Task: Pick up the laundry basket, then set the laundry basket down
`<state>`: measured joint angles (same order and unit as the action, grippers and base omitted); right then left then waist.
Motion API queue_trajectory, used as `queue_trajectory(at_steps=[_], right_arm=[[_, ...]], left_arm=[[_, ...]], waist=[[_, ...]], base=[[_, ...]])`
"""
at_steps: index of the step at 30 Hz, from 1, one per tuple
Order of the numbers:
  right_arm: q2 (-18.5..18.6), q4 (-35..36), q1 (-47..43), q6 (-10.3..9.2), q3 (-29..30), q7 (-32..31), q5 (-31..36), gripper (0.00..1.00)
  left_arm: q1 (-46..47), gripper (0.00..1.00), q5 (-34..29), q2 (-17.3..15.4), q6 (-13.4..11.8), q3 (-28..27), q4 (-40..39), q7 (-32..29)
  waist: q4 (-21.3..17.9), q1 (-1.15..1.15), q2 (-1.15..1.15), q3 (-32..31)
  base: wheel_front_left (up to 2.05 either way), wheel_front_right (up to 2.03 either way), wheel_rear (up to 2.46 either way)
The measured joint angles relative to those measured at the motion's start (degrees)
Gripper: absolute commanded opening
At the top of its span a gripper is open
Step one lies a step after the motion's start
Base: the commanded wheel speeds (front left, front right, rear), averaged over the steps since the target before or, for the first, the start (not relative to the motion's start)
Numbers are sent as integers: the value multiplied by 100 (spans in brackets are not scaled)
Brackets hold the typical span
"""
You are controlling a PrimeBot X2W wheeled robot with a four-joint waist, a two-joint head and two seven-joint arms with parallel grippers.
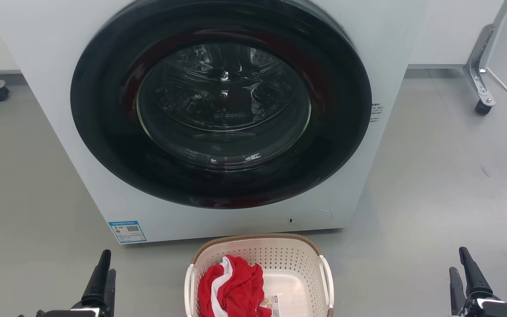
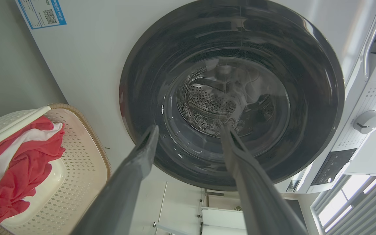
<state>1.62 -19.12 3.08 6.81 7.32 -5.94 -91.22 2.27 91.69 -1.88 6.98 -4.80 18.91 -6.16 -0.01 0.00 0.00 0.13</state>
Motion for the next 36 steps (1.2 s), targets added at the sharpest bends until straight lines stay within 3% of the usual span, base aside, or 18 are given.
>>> queue_trajectory(at_steps=[9,17,36], right_arm=[[1,29,-1,0,-46,151,164,100],[81,119,2,-1,-196,356,722,100],[489,482,92,-400,-788,720,2750,100]], left_arm=[[15,100,-85,0,0,86,-37,129],[91,100,-577,-90,0,289,-134,357],[230,100,-2341,-437,-255,870,-485,737]], waist=[[3,0,0,3],[9,0,0,13],[0,0,0,29]], base=[[0,0,0],[0,0,0],[0,0,0]])
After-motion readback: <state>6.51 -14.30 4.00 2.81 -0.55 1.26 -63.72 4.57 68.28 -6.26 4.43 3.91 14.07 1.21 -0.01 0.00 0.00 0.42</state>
